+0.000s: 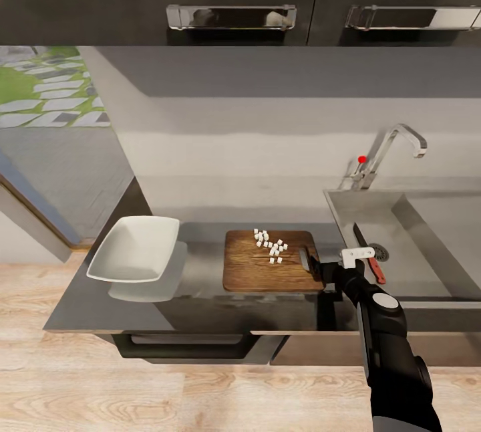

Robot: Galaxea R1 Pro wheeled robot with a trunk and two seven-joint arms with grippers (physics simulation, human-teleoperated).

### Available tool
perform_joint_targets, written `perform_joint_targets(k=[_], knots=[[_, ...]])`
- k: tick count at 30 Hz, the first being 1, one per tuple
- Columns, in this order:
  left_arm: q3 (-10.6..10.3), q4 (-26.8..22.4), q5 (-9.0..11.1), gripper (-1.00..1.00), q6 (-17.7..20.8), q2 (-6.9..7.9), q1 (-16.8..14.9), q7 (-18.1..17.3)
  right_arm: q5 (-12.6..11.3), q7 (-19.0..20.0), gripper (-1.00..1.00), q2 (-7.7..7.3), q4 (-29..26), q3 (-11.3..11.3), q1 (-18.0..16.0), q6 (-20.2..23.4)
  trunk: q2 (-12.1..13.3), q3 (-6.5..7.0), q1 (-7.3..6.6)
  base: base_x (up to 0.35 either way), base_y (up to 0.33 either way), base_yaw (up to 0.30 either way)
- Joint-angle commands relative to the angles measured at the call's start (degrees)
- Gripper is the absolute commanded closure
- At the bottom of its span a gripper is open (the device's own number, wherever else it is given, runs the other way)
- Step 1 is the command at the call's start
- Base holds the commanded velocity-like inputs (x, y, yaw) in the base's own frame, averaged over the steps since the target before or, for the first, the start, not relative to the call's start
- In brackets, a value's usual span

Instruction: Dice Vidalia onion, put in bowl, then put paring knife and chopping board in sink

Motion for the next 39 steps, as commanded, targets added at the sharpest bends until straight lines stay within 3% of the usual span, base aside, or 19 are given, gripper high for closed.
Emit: perform_joint_targets(k=[1, 18, 39], knots=[[-0.48, -0.09, 0.04, -1.00, -0.05, 0.05, -0.01, 0.53, 0.61, 0.57, -1.00, 0.07, -0.10, -0.15, -0.06, 0.15, -0.10, -0.09, 0.03, 0.046, 0.017, 0.000], [-0.50, -0.08, 0.03, -1.00, -0.07, 0.03, -0.01, 0.46, 0.56, 0.57, -1.00, 0.07, -0.10, -0.15, -0.06, 0.15, -0.10, -0.14, 0.03, 0.032, 0.012, 0.000], [-0.50, -0.08, 0.04, -1.00, -0.07, 0.03, -0.01, 0.46, 0.55, 0.57, -1.00, 0.07, -0.10, -0.15, -0.06, 0.15, -0.10, -1.91, 0.03, 0.000, 0.000, 0.000]])
